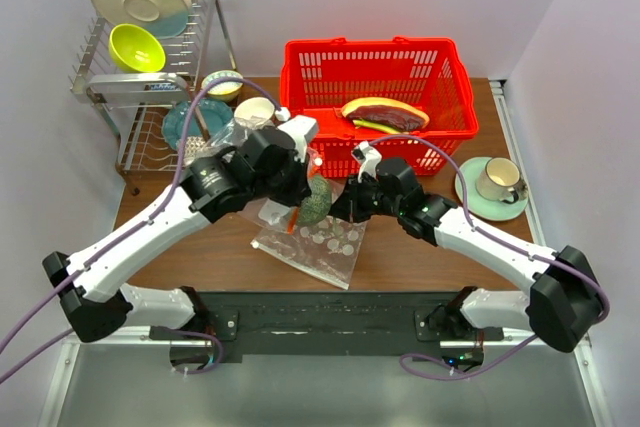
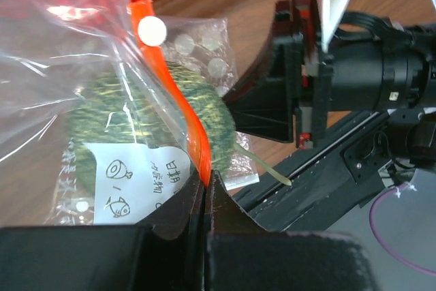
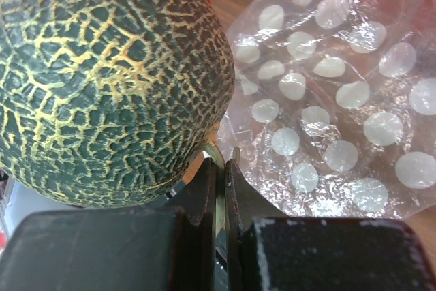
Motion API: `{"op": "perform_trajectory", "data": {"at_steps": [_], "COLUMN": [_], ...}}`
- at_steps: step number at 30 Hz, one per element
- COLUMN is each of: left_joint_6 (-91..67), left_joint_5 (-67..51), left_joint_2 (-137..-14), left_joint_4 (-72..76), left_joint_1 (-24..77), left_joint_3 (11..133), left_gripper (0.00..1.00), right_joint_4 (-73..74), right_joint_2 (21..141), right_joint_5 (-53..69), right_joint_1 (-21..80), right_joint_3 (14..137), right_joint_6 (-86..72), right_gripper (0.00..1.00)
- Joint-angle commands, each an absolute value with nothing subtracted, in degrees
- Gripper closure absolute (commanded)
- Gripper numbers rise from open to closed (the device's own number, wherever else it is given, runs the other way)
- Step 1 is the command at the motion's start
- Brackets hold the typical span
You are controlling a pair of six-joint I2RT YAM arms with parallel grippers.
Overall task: Place the food in the zip-top bag and seal the zipper
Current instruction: Pick up the fake fruit from the bin.
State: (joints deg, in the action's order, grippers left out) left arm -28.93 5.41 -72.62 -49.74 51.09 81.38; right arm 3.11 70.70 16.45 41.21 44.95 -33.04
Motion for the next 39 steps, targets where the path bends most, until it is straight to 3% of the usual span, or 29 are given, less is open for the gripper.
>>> {"op": "perform_trajectory", "data": {"at_steps": [1, 8, 17, 28, 32, 39], "left_joint_6": [-29.8, -29.36, -30.85, -30.85, -32.16, -36.03], "left_joint_5": [5.1, 2.2, -7.11, -7.29, -16.49, -22.5], "left_joint_2": [-74.53, -76.73, -71.12, -67.24, -64.52, -64.25], "left_joint_4": [-45.09, -41.31, -34.37, -36.65, -29.47, -23.82], "left_joint_1": [53.96, 55.81, 54.67, 50.63, 49.57, 48.69], "left_joint_3": [80.07, 76.73, 71.64, 69.08, 65.84, 66.35], "left_gripper": [1.0, 1.0, 1.0, 1.0, 1.0, 1.0], "right_joint_4": [1.85, -1.23, -4.22, -7.21, -13.25, -20.3], "right_joint_2": [70.58, 67.24, 60.03, 61.35, 61.17, 64.33], "right_joint_5": [15.12, 16.35, 15.12, 16.62, 14.07, 13.28], "right_joint_1": [41.4, 41.4, 41.31, 40.78, 40.69, 41.39], "right_joint_3": [47.73, 46.58, 44.82, 46.49, 42.64, 41.13], "right_joint_6": [-34.8, -35.86, -38.22, -47.19, -50.27, -51.77], "right_gripper": [1.0, 1.0, 1.0, 1.0, 1.0, 1.0]}}
